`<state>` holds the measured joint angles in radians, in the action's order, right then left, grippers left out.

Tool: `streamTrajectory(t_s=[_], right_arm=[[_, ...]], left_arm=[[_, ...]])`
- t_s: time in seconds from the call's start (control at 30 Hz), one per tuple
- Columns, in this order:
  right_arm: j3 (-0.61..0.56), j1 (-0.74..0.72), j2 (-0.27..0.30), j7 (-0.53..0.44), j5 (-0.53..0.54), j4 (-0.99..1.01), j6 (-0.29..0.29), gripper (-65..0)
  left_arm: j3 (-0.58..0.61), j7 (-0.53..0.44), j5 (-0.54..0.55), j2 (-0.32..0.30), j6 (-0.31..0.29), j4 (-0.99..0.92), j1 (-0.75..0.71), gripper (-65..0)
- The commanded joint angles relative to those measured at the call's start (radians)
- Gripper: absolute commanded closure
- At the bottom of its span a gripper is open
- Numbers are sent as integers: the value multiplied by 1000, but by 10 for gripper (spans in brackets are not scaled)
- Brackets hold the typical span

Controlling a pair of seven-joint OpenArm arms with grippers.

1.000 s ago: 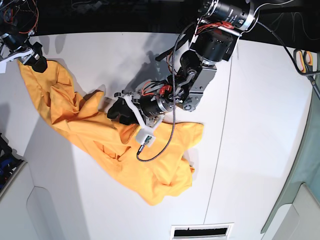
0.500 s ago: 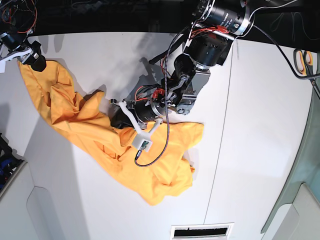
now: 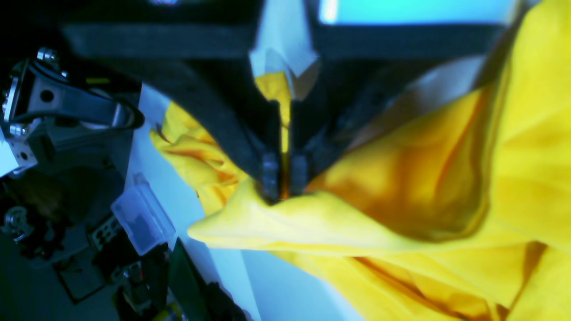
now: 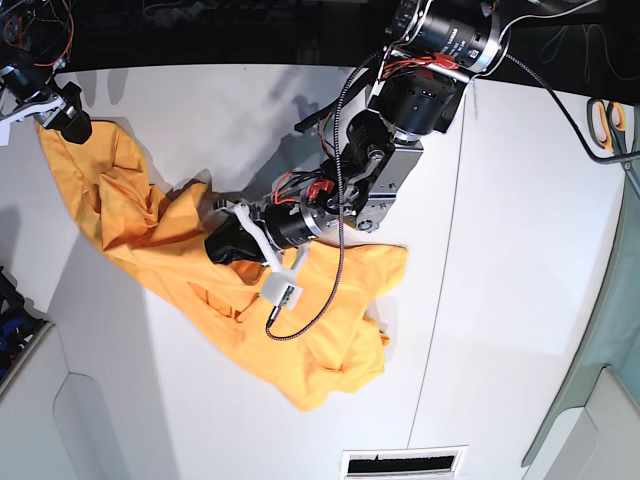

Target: Layout the t-shirt on the table in an organized manner, then fold the t-shirt properly

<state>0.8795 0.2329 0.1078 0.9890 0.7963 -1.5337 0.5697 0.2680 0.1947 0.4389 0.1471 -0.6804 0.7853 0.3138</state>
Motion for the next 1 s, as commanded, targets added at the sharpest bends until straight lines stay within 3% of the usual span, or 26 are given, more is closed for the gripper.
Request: streamTrajectory(t_s=[0.0,0.07,0.2,0.6,0.77,0.97], right_arm=[[4,-2,14,-13,24,-19,10,-255],[4,-2,13,-13,24,-19,10,-255],[4,-2,13,-21,24,-19,10,-255],[4,-3,14,-28,23,-19,10,-255],[4,-3,13,-46,23,-19,10,-255],[4,-2,13,-46,22,-19,10,-255]], left_arm=[[0,-8,16,10,-18,14,24,-182],[0,6,16,10,-18,14,24,-245],[0,49,21,10,-18,14,20,-256],[0,357,296,10,-18,18,13,-289],[0,512,449,10,-18,48,13,-289],[0,645,555,10,-18,145,-8,-288]])
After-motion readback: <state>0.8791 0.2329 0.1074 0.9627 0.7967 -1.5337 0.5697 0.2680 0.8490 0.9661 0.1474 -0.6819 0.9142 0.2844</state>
